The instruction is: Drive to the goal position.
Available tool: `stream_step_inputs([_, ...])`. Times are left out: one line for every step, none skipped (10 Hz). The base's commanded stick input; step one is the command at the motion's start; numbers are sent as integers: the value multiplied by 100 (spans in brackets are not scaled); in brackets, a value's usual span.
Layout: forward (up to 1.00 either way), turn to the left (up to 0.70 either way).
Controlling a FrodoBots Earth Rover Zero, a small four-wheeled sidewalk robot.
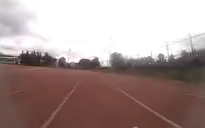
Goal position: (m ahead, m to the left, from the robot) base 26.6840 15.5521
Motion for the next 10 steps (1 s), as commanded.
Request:
stream_step_inputs([70, 0])
stream_step_inputs([70, 0])
stream_step_inputs([70, 0])
stream_step_inputs([70, 0])
stream_step_inputs([70, 0])
stream_step_inputs([70, 0])
stream_step_inputs([70, 0])
stream_step_inputs([70, 0])
stream_step_inputs([70, 0])
stream_step_inputs([70, 0])
